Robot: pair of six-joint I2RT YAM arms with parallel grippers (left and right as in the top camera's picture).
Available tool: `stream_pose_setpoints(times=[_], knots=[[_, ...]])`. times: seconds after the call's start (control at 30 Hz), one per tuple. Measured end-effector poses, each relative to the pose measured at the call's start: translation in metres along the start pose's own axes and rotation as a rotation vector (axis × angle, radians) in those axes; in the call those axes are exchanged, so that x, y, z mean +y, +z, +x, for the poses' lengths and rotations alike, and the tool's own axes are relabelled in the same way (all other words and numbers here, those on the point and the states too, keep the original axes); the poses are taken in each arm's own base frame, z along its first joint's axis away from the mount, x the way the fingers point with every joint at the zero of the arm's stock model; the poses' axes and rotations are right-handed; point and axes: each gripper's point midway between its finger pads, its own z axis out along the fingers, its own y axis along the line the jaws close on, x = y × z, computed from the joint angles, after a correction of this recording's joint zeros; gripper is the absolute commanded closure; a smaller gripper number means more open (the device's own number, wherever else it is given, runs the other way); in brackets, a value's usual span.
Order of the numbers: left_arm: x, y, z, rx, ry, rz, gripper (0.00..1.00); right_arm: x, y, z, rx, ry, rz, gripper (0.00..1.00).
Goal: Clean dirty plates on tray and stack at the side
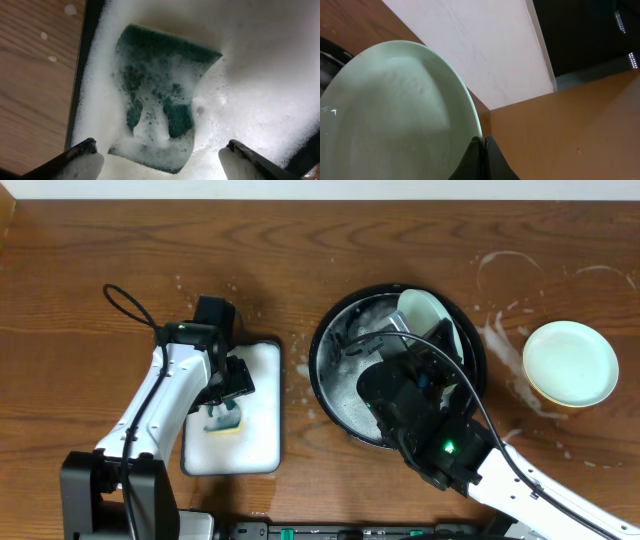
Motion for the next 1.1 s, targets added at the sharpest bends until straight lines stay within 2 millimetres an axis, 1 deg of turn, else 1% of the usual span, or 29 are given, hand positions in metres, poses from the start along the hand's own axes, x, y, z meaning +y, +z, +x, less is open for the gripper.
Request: stream_pose_setpoints(times=[0.2, 0.4, 0.57, 0.77, 0.93, 1.1], knots=[[0.0, 0.0, 0.0, 0.0, 0.0, 0.0, 0.17, 0.001, 0.005, 0.002, 0.007, 0.011, -0.013, 0.99], [0.0, 0.0, 0.0, 0.0, 0.0, 0.0, 0.18, 0.008, 0.012, 0.005, 0.008, 0.034, -0.062, 0.99], [0.0, 0.0, 0.0, 0.001, 0.0, 0.0, 0.17, 0.013, 0.014, 0.015, 0.034, 0.008, -0.088, 0.99], [0.0, 0.0, 0.0, 0.0, 0.0, 0.0, 0.17, 0.018, 0.019, 0.033, 0.092, 0.011, -0.109, 0.99], [0.0, 0.0, 0.0, 0.0, 0.0, 0.0, 0.17, 0.027, 0.027, 0.044, 0.133, 0.124, -0.171, 0.99], [0.0, 0.0, 0.0, 0.0, 0.0, 0.0, 0.18, 0.036, 0.048, 0.059, 0.206, 0.346, -0.272, 0.99]])
